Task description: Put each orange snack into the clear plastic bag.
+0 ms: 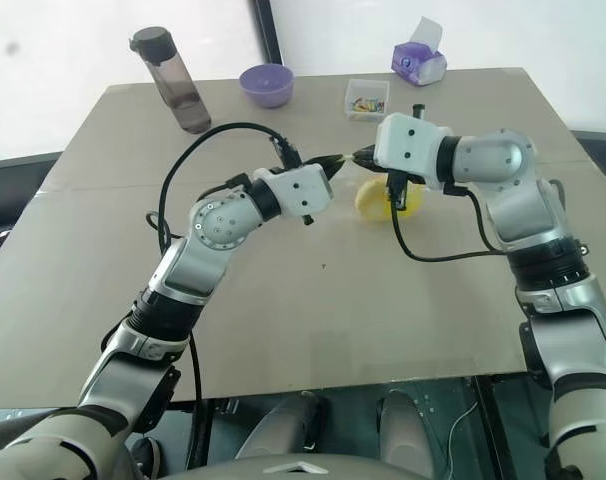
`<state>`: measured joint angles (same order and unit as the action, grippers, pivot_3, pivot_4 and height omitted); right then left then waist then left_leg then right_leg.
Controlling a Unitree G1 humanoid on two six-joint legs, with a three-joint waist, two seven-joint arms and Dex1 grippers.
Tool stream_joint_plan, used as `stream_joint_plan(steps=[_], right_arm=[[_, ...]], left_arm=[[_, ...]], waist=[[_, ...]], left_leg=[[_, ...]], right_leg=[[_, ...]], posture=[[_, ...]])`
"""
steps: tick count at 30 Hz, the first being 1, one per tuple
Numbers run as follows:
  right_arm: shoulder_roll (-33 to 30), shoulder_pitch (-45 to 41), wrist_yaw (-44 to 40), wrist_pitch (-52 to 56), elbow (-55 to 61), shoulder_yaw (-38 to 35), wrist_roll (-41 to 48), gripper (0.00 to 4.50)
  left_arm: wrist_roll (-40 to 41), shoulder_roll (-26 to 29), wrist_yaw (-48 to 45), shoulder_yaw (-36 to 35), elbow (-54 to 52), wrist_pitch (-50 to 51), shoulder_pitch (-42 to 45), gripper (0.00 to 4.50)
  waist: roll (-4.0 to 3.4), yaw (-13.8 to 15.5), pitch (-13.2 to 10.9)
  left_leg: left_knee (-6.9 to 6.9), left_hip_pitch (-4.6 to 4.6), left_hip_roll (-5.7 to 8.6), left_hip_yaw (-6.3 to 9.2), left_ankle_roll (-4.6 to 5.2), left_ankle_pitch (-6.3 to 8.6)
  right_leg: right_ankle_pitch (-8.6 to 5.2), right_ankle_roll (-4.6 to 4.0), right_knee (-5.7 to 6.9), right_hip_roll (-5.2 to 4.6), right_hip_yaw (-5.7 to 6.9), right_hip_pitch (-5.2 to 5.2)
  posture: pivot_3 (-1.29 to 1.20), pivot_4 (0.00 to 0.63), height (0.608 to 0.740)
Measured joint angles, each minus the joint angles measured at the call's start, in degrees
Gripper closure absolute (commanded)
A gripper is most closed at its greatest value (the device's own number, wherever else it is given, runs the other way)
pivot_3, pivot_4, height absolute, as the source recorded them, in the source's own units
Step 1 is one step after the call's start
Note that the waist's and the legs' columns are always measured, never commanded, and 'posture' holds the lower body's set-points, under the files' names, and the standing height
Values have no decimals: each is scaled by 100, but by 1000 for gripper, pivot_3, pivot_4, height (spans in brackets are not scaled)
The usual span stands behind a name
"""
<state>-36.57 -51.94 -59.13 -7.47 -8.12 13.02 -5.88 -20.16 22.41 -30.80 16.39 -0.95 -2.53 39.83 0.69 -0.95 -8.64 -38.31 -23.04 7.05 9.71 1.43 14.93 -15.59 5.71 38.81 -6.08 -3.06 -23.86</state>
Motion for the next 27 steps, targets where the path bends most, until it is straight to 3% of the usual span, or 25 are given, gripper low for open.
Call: stream_joint_plan(steps=[2, 4, 6, 9, 15, 18, 21, 27], right_arm=[[27, -23, 18, -42, -69, 0, -27, 4445], [25, -44, 7, -40, -77, 0, -49, 4064], [22, -67, -13, -27, -77, 0, -56, 3453], [107, -90, 32, -14, -69, 0, -61, 2167], [146, -90, 33, 13, -60, 2, -60, 2167], [166, -90, 27, 12, -55, 4, -60, 2929], [183, -90, 25, 10, -48, 6, -61, 4259], [191, -90, 15, 6, -49, 35, -69, 4259]], left_arm=[[-8, -3, 0, 0, 0, 15, 0, 4500], [-11, -5, -1, 0, 0, 22, 0, 4500], [-10, -8, -6, 0, -1, 24, 0, 4500], [-10, -23, -11, 3, -37, 24, -1, 4500], [-9, -29, -13, 3, -78, 42, -1, 4500], [-8, -54, -13, 3, -78, 55, -1, 4500], [-7, -55, -12, 3, -78, 59, -1, 4500], [-8, -55, -5, -10, -79, 87, -2, 4500]], waist=[[0, -1, 0], [0, 2, 0], [0, 1, 0], [0, -4, 0], [0, 0, 0], [0, -2, 0], [0, -2, 0], [0, -2, 0]], left_leg=[[0, 0, 0, -1, 0, 0], [0, 0, 0, 0, 0, 0], [0, 0, 0, 0, 0, 0], [0, 0, 0, 0, 0, 0], [0, 0, 0, 0, 0, 0], [0, 0, 0, 0, 0, 0], [0, 0, 0, 0, 0, 0], [0, 0, 0, 0, 0, 0]], right_leg=[[0, 0, 0, 0, -1, 0], [0, 0, 0, 0, 0, 0], [0, 0, 0, 0, 0, 0], [0, 0, 1, 0, 0, 0], [0, 0, 1, 0, 0, 0], [0, 0, 1, 0, 0, 0], [0, 0, 1, 0, 0, 0], [0, 0, 0, 0, 0, 0]], posture=[[0, 150, 740], [0, 150, 740], [0, 150, 740], [0, 150, 740], [0, 150, 740], [0, 150, 740], [0, 150, 740], [0, 150, 740]])
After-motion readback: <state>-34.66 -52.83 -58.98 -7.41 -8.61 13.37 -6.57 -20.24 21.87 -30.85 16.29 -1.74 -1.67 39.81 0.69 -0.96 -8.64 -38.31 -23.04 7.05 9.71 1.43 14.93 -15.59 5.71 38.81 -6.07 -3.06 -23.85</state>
